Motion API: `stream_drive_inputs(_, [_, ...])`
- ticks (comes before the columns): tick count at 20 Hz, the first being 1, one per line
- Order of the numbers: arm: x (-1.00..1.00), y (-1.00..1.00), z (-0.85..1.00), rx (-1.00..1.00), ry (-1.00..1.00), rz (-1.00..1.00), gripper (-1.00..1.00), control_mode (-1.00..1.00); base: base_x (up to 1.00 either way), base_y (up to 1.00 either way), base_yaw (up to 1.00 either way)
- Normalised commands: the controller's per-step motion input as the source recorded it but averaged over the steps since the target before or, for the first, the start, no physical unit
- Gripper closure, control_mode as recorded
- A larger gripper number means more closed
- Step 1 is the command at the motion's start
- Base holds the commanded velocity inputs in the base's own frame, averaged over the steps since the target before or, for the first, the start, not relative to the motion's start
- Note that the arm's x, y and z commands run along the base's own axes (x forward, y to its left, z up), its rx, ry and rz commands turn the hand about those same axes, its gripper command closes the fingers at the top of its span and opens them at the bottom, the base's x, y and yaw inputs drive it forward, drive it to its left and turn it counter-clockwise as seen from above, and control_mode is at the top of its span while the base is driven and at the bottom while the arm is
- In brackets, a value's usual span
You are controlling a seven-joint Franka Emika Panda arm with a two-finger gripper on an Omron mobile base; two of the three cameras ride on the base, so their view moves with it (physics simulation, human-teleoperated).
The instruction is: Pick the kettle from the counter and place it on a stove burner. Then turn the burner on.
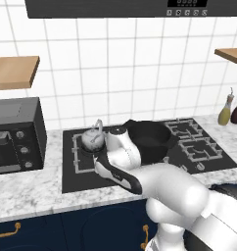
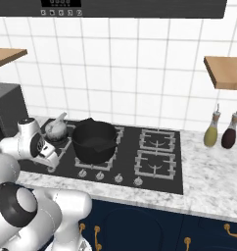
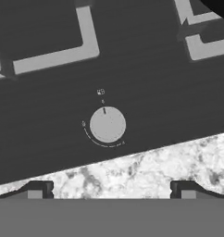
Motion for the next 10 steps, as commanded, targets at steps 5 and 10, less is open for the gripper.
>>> stream_drive_inputs(5, [0.27, 0.0, -0.18, 0.01, 0.0, 0.0, -1.0, -1.0, 0.0, 0.0, 0.0])
stream_drive_inputs(10, [0.24, 0.0, -0.17, 0.0, 0.0, 0.0, -1.0, -1.0, 0.0, 0.0, 0.0])
